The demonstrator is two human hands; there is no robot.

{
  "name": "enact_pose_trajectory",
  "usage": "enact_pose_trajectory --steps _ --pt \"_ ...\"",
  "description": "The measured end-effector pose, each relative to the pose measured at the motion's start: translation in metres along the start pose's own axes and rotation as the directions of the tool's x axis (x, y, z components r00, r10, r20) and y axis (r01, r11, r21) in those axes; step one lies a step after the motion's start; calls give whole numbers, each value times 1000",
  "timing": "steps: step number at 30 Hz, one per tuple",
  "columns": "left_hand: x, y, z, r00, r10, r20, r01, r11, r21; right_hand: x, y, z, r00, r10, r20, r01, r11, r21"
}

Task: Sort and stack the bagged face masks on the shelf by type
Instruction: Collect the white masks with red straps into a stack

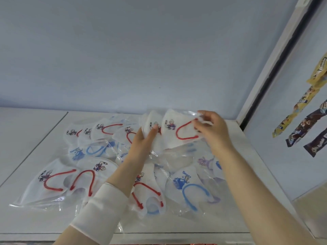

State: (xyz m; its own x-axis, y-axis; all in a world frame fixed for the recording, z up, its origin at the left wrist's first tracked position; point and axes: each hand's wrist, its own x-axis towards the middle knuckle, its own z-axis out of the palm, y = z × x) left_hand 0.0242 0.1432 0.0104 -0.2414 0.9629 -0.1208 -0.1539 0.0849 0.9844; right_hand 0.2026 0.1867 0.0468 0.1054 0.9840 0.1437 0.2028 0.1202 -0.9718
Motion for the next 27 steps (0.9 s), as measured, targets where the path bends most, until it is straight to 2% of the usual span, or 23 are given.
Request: enact_pose_trajectory --steps 3,6,7,9,11,12,16,18,20,22,27 --pt "-1 2 -3 999 28 21 -30 994 103 -4 16 34 994 -98 37 100 993 -67" --pt "9 3 -32 992 46 -121 -30 992 125 6 28 44 968 -209 138 241 928 -283" --pt "13 3 -44 983 37 -178 -19 995 101 14 34 43 959 -198 205 268 871 -412" --pt "20 5 -71 960 15 -281 3 998 63 26 44 42 926 -40 376 303 674 -674" --pt "23 6 -90 937 -3 -348 20 999 43 32 51 45 880 82 469 364 520 -773" --pt "24 6 -97 932 -4 -363 17 999 33 33 54 47 870 84 485 382 506 -773" --pt "23 3 -109 923 20 -384 -9 1000 30 35 60 49 889 -103 447 420 571 -705" --pt "19 1 -109 922 25 -387 -8 999 46 36 58 46 912 -185 366 384 695 -608" --pt "15 0 -106 923 39 -383 -11 997 74 34 46 40 943 -189 274 293 861 -416" --pt "10 0 -99 928 42 -369 -7 996 94 29 28 32 959 -171 225 223 948 -229" --pt "-14 4 -68 969 80 -235 -68 996 59 -9 -5 43 935 -119 333 96 992 86"
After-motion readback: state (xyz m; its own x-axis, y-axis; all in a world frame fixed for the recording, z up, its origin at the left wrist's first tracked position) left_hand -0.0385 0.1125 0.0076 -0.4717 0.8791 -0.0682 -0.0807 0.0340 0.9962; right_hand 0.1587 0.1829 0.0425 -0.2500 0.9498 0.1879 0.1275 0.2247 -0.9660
